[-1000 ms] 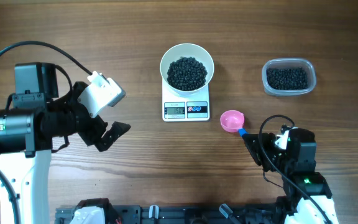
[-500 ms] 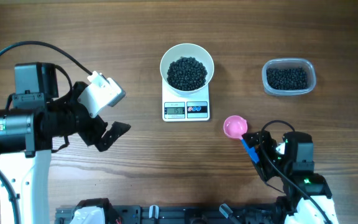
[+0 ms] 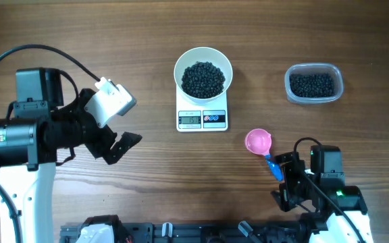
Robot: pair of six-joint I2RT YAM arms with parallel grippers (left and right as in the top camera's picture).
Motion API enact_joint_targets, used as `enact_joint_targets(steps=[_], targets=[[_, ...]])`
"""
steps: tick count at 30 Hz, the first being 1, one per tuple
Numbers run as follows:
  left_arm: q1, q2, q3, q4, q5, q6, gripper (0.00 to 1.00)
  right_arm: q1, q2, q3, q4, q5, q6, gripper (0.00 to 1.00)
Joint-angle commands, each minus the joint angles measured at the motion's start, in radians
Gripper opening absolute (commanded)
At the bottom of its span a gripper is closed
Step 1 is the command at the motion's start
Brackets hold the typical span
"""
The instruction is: Scoop item into bowl and weigh 150g on scale
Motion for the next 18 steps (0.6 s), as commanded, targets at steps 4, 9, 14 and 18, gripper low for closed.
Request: enact_joint_targets(steps=[4,9,14,18], targets=[[-0.004,0.003,-0.003,-0.001,-0.002,-0.009,1.0,-0.003,0.0,0.024,0.187,-0.203,-0.022,1.0],[-0.004,0.003,-0.003,-0.001,-0.002,-0.009,1.0,-0.003,0.0,0.024,0.759,-0.233,-0.037,1.0],[-0.004,0.003,-0.003,-0.001,-0.002,-0.009,1.0,-0.003,0.0,0.024,1.157,-0.047,-0.077,1.0],[-0.004,0.003,-0.003,-0.001,-0.002,-0.009,1.0,-0.003,0.009,0.023,1.009,0.066,0.113,1.0]])
